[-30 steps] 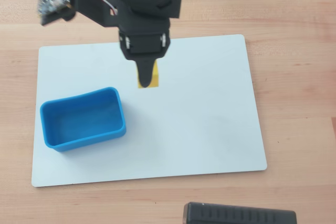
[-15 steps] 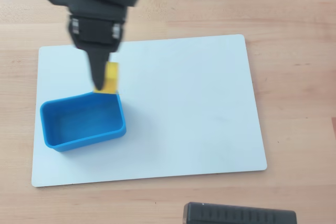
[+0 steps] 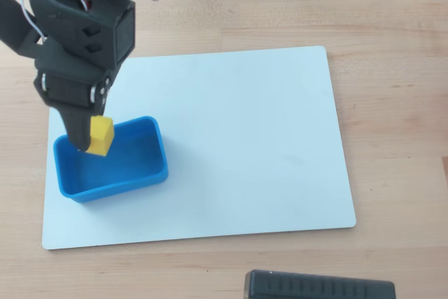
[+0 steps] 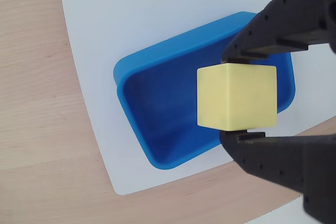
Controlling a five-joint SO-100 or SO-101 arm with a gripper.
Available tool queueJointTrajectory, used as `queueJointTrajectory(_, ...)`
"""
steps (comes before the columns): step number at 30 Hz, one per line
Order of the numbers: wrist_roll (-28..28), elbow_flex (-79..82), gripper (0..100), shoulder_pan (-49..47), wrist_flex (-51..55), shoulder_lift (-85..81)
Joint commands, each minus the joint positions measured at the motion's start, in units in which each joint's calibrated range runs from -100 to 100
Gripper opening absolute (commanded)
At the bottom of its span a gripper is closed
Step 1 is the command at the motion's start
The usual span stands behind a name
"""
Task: Pick up yellow cube and drop it in the blue rectangular bin
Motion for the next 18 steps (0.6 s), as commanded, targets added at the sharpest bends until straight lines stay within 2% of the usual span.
queueJointTrajectory(1,-0.5,-11.5,0,-0.8,-1.2,0.5)
queueJointTrajectory(5,-0.5,-11.6,1,-0.9,-1.6,2.8)
queueJointTrajectory(11,-0.5,-11.9,15,-1.3,-1.0,3.2)
queueJointTrajectory(18,-1.0,-13.0,20,-1.4,0.6,2.4)
